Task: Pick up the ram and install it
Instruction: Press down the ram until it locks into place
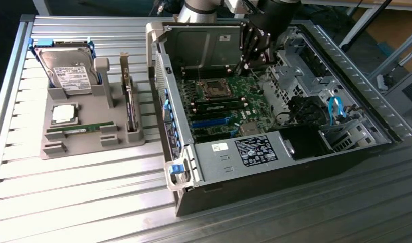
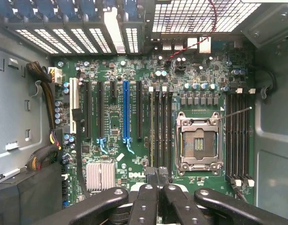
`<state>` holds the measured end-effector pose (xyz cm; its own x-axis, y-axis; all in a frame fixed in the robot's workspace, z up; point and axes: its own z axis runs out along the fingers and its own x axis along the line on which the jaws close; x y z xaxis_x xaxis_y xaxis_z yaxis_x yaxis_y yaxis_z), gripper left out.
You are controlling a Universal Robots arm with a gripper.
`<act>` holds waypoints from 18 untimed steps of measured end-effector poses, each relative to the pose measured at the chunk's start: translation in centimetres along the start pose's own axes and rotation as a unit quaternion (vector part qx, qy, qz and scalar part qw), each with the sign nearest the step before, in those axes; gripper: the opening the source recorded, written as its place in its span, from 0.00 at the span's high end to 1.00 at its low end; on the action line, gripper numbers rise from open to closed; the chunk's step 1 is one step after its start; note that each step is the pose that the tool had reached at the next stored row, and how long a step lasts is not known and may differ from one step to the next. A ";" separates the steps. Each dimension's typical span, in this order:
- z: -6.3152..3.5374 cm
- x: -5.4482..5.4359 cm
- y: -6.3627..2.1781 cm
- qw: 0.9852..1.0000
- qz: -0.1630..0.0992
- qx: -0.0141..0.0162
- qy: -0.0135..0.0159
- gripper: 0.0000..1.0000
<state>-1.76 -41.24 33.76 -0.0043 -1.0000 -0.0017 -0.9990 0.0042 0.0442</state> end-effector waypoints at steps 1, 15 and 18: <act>0.00 0.0 0.00 1.000 0.000 0.000 0.000 0.90; -0.14 0.0 -3.06 1.000 0.000 0.000 0.000 0.90; -0.16 0.0 -3.46 1.000 0.000 0.000 0.000 0.90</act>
<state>1.71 -41.24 33.76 -0.0043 -1.0000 -0.0014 -0.9990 0.0043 0.0444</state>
